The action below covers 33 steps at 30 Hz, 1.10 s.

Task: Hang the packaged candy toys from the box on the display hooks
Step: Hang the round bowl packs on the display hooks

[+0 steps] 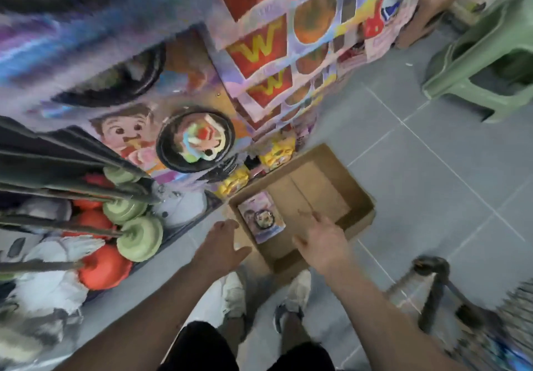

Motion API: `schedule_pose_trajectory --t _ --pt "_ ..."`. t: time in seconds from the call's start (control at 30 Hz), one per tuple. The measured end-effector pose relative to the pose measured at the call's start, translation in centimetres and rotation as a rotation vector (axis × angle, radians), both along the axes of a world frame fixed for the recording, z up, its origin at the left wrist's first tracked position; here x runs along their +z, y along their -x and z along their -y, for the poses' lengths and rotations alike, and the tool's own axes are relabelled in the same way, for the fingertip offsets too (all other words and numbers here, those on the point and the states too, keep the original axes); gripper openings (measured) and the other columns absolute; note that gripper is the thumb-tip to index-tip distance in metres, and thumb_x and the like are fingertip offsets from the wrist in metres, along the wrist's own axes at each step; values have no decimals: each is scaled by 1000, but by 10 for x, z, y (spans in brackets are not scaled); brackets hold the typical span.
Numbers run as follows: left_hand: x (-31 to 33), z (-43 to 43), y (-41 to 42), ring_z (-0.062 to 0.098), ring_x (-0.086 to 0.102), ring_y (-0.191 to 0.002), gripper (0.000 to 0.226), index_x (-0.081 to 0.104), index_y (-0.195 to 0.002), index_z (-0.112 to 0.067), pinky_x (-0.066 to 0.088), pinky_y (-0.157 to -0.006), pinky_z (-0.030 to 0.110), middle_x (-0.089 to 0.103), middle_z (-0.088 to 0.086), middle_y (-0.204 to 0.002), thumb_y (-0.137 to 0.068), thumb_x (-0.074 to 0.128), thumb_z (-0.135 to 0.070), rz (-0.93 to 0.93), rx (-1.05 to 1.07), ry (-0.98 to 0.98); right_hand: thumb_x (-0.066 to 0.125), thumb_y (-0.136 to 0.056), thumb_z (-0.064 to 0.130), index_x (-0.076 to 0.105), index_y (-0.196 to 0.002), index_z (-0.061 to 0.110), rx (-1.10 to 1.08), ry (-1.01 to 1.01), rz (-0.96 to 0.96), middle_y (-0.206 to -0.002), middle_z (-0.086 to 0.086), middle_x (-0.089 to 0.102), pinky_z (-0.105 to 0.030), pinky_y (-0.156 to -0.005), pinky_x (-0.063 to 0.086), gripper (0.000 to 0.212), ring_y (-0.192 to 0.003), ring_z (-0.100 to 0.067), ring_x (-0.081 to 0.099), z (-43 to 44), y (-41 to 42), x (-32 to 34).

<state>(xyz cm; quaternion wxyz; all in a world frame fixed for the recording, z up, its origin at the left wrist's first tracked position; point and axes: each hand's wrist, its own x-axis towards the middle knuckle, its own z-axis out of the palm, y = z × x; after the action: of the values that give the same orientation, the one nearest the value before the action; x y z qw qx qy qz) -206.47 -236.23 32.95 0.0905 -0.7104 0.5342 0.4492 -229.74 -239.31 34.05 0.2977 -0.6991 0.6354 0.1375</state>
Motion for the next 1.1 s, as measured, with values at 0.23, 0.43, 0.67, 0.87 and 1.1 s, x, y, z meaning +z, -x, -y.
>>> schedule_pose_trajectory --t 0.23,0.43,0.67,0.87,1.1 --pt "-113 0 9 29 46 -138 71 41 -150 -11 39 -111 35 45 14 -149 -93 71 -44 18 -80 -59 54 -99 46 39 -149 20 -122 -140 -16 -143 -9 46 -38 -102 43 59 -127 -29 51 -22 1 -121" --pt "-192 7 6 31 53 -130 65 47 -145 -9 45 -105 36 53 14 -145 -94 70 -43 -3 -144 -18 59 -96 41 42 -144 23 -220 -235 -5 -135 -7 48 -43 -97 49 54 -119 -30 55 -28 -13 -197" --pt "-253 20 4 33 59 -108 38 59 -110 -10 50 -80 39 61 12 -112 -88 75 -37 -24 -194 2 56 -98 39 46 -138 19 -206 -229 -62 -130 -8 51 -40 -94 43 45 -119 -31 53 -29 -16 -252" --pt "-268 32 14 24 56 -97 26 52 -107 -21 40 -77 26 57 6 -105 -93 73 -19 -65 -217 3 57 -98 35 43 -142 20 -239 -238 -29 -132 -8 51 -41 -99 43 49 -121 -30 53 -16 -23 -285" --pt "-312 48 14 21 67 -100 17 61 -100 -23 56 -82 28 66 -5 -99 -89 74 -27 -132 -220 37 61 -97 35 42 -143 20 -305 -242 42 -134 -9 50 -40 -100 44 52 -124 -30 51 6 -33 -338"
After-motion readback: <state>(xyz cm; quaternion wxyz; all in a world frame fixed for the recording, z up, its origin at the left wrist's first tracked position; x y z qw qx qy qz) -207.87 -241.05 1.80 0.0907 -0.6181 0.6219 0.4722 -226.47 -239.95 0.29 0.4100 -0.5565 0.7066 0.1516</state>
